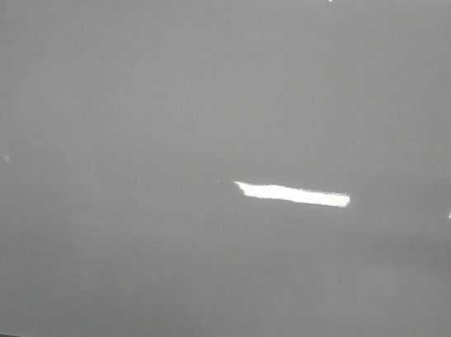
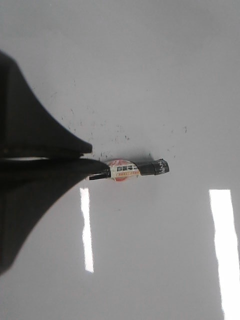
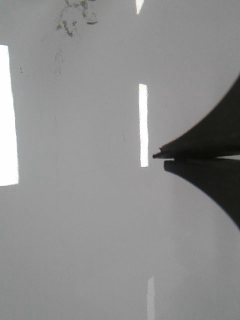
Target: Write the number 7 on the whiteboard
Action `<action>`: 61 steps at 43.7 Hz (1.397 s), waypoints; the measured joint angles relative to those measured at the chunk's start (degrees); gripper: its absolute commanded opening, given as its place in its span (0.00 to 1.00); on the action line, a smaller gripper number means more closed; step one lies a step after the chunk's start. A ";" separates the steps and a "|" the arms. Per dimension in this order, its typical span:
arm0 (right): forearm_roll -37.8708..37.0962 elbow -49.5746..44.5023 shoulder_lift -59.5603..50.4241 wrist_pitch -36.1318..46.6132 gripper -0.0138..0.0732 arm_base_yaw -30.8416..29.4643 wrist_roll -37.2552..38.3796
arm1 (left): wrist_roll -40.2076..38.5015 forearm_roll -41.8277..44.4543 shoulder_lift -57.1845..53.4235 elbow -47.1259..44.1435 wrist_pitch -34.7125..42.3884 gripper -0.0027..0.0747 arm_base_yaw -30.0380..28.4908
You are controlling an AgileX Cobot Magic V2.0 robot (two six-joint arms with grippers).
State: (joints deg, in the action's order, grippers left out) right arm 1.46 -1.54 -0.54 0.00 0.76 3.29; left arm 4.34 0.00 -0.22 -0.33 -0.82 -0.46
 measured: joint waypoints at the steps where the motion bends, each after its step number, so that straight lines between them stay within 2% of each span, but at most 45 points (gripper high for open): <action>1: 0.00 0.00 0.00 0.00 0.08 0.00 0.00 | 0.00 0.00 0.00 0.00 0.00 0.01 0.00; 41: 0.00 0.00 0.00 0.00 0.08 0.00 0.00 | 0.00 0.00 0.00 0.00 0.00 0.01 0.00; 50: 0.00 0.00 0.00 2.57 0.08 0.00 0.00 | 0.00 -0.39 0.00 0.00 3.53 0.01 0.00; 57: 0.00 4.74 0.00 -1.58 0.08 0.00 0.00 | 0.00 -3.27 0.00 1.89 3.03 0.01 0.00; 61: 0.00 10.07 0.00 -5.26 0.08 0.00 0.00 | 0.00 -4.09 0.00 6.35 0.82 0.01 0.00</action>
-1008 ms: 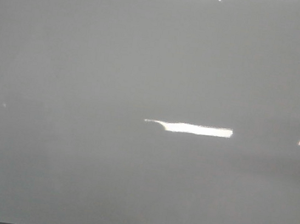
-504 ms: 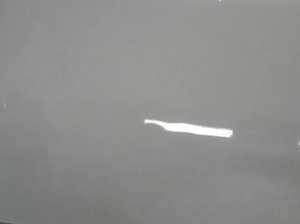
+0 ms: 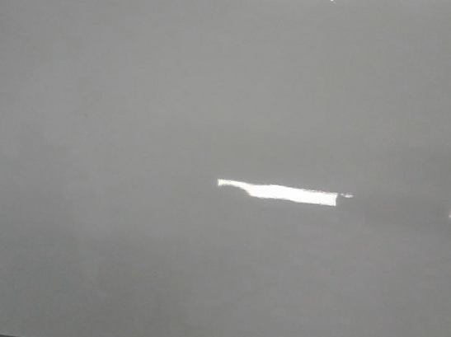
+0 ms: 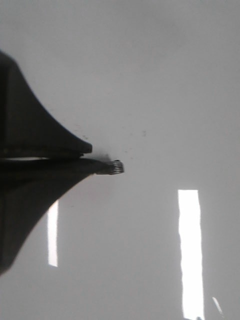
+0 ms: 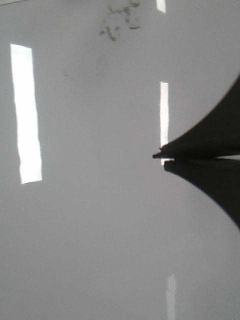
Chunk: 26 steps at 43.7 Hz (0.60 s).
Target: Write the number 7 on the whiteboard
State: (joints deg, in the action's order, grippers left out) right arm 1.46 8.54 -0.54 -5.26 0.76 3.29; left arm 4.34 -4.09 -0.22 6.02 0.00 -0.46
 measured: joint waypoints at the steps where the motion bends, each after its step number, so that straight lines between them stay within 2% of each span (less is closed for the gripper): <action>1: 0.00 1.28 0.00 -0.89 0.08 0.00 0.00 | 0.00 -0.11 0.00 1.30 -0.91 0.01 0.00; 8: 0.00 10.77 1.19 -7.61 0.08 0.00 -0.46 | 0.00 -0.23 1.15 12.10 -6.43 0.01 0.00; 18: -0.10 23.41 10.54 -17.71 0.08 0.00 -0.69 | 0.00 -0.23 9.78 27.23 -18.19 0.01 0.00; 26: -0.10 30.25 18.54 -27.51 0.08 0.00 -0.69 | 0.00 -0.23 16.81 32.20 -24.44 0.01 0.00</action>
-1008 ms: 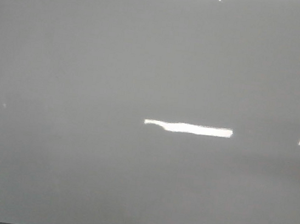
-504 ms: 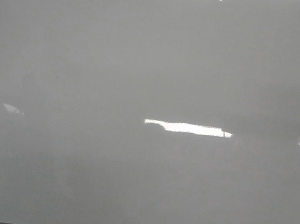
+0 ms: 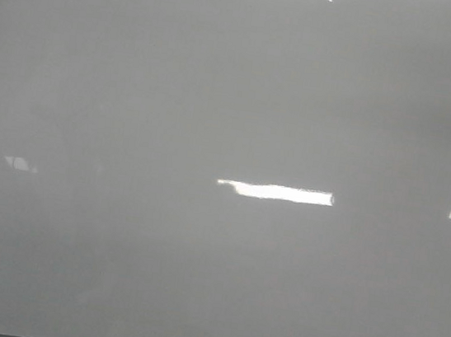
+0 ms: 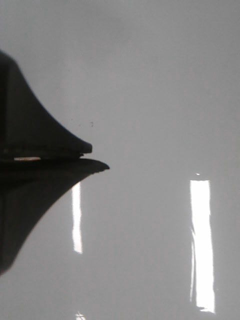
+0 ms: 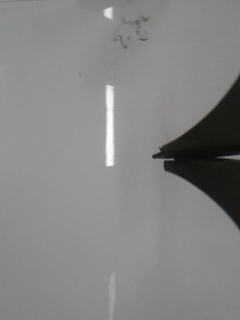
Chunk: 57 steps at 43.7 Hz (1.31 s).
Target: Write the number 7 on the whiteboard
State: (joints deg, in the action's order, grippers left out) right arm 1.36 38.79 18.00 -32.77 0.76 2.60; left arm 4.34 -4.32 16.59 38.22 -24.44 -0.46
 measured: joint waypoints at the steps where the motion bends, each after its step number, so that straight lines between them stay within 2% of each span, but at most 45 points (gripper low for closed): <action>1: 0.00 0.37 1.06 -1.33 0.08 0.00 0.00 | 0.00 0.00 0.68 0.12 -0.42 0.01 0.00; 10: 0.00 0.76 6.53 -6.07 0.08 0.00 0.00 | 0.00 0.00 5.92 0.12 -5.02 0.01 0.00; 20: 0.00 -0.08 10.20 -6.53 0.08 0.15 -0.13 | 0.00 0.00 9.77 0.01 -9.65 0.01 0.00; 26: 0.00 -1.01 10.96 -6.87 0.09 3.12 -2.16 | 0.00 -0.23 11.77 -1.25 -10.54 0.01 0.00; 30: 0.00 -1.15 11.09 -7.60 0.14 6.58 -4.37 | 0.49 -0.22 12.89 -2.32 -11.41 0.02 0.00; 33: -0.15 -1.15 11.11 -8.23 0.21 9.26 -4.78 | 1.54 -0.33 13.75 -2.74 -12.15 0.08 0.00; 35: -0.28 -1.15 11.21 -8.79 0.31 10.45 -4.91 | 2.13 -0.52 14.40 -2.83 -12.30 0.17 0.36; 41: -0.79 -1.28 11.21 -9.26 0.67 11.23 -5.15 | 2.97 -0.45 16.65 -2.83 -12.30 0.54 1.79; 44: -1.36 -1.38 11.21 -9.26 0.79 11.23 -5.15 | 2.97 -0.55 18.35 -2.83 -12.30 0.66 2.02; 48: -1.36 -1.38 11.21 -9.26 0.84 11.23 -5.15 | 2.97 -0.55 21.08 -2.83 -12.30 0.72 2.02; 57: -1.36 -1.38 11.21 -9.26 0.84 11.23 -5.15 | 1.13 -0.55 30.38 0.03 -11.61 0.72 1.80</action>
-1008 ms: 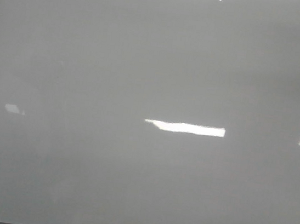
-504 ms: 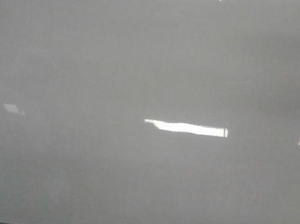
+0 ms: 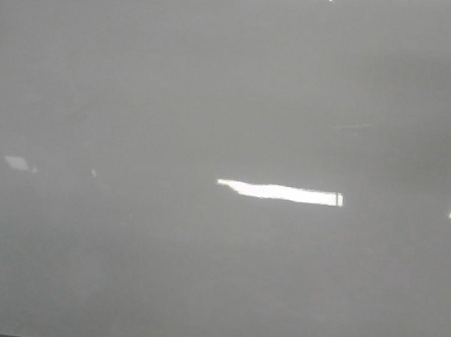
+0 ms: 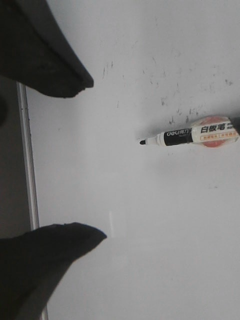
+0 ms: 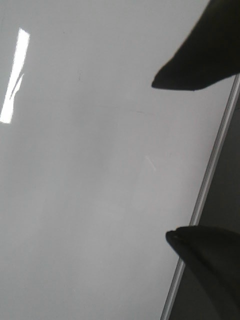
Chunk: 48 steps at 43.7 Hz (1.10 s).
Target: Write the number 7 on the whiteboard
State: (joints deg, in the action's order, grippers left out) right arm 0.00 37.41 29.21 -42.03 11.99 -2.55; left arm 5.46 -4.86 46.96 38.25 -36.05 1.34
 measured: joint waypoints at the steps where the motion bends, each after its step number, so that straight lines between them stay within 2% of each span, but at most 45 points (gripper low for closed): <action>1: 0.00 0.00 0.00 0.00 0.84 0.00 0.00 | -0.57 0.00 1.12 0.47 0.32 0.72 -0.14; 16: 0.00 0.00 0.00 0.00 0.84 0.00 0.12 | -2.53 -0.20 18.71 6.08 11.53 0.71 -0.71; 35: 0.00 0.00 0.00 0.00 0.84 0.00 0.23 | -2.65 -0.34 33.34 10.37 18.74 0.52 -0.71; 48: 0.00 0.00 0.00 0.00 0.84 0.00 0.23 | -2.65 -0.34 36.71 10.81 21.54 0.38 -0.71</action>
State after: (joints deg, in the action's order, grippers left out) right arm 0.00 37.41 29.21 -42.03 11.99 -2.32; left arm 2.81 -5.20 83.68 49.05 -14.51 0.63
